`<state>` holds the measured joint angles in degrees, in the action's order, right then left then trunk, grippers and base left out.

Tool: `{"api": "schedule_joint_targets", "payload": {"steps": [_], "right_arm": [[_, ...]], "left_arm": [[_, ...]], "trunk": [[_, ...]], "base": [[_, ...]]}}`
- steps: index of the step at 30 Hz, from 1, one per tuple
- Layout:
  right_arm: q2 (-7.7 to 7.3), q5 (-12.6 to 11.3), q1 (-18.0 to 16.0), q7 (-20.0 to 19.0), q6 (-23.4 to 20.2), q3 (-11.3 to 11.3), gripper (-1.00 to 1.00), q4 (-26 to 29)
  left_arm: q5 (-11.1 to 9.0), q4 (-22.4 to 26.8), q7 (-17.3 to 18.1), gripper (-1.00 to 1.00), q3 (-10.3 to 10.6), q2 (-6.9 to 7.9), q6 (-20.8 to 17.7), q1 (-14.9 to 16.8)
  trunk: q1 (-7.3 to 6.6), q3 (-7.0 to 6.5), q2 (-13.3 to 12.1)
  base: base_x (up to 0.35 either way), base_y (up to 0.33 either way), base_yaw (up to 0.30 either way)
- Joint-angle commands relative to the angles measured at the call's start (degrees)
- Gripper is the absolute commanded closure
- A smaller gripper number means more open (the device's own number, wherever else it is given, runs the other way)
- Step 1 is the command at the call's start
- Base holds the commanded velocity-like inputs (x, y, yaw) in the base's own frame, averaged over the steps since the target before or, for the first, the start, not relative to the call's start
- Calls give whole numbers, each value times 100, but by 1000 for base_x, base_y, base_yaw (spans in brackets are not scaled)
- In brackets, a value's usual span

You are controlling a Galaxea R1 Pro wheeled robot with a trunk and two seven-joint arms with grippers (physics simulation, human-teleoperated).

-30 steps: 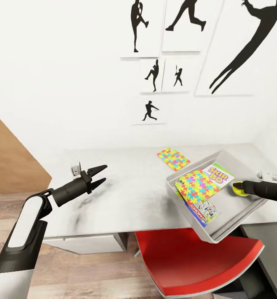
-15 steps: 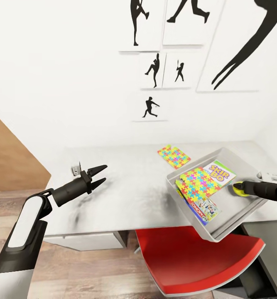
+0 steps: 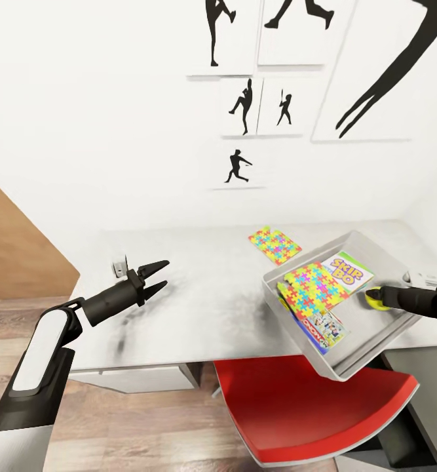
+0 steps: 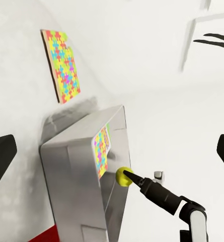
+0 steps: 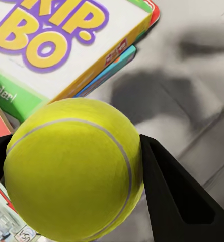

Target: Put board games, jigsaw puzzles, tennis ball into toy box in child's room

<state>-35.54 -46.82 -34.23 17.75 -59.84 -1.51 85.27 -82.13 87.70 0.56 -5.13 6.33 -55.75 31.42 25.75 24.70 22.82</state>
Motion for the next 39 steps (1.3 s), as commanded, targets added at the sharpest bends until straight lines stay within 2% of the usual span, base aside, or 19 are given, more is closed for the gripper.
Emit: {"api": "schedule_joint_targets", "payload": {"steps": [1, 11, 27, 39], "right_arm": [[-1, -71, -5, 79, -16, 1, 100, 5], [15, -69, -5, 79, -16, 1, 100, 14], [20, -64, -5, 79, -16, 1, 100, 28], [56, -65, -5, 79, -16, 1, 100, 33]], "left_arm": [[4, 1, 6, -100, -6, 0, -26, 4], [4, 1, 6, -100, -6, 0, -24, 4], [4, 1, -3, -100, -6, 0, -26, 4], [4, 1, 4, -100, -6, -2, -24, 4]], "trunk": [[3, 10, 10], [3, 31, 10], [3, 146, 10], [3, 165, 10]], "base": [[0, 0, 0], [0, 0, 0], [0, 0, 0], [0, 0, 0]]}}
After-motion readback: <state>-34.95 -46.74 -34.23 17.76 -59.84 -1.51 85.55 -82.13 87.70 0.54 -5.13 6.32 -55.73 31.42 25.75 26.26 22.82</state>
